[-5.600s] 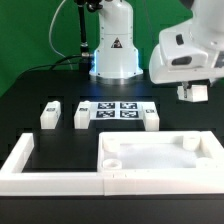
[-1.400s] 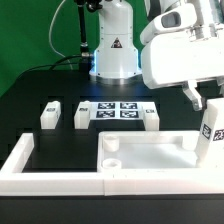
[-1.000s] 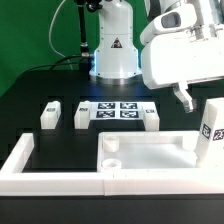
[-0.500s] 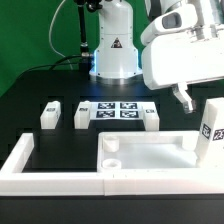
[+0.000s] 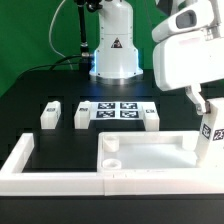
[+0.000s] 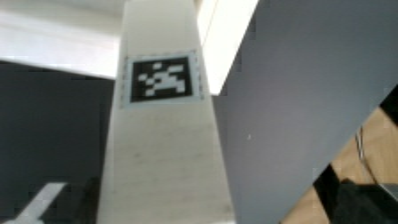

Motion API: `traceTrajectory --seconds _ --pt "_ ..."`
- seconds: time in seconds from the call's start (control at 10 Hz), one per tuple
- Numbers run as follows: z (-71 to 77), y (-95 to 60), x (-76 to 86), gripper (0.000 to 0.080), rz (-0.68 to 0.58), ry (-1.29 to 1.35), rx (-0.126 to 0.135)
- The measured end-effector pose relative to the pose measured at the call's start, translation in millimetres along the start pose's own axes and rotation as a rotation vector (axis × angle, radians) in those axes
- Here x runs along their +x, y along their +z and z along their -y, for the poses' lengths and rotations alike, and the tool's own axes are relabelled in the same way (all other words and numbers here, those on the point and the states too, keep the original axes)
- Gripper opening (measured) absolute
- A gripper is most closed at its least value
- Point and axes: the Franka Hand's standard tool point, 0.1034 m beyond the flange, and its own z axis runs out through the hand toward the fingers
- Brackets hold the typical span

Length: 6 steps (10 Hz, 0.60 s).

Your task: Assemble desk

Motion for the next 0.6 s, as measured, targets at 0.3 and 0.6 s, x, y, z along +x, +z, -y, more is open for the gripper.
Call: traceTrajectory --seconds 0.3,0.6 --pt "-10.6 4.2 -1.8 0.0649 0.182 -0.015 0.022" --pt "-10.1 4.8 -9.1 0.0649 0.339 -0.011 0.053"
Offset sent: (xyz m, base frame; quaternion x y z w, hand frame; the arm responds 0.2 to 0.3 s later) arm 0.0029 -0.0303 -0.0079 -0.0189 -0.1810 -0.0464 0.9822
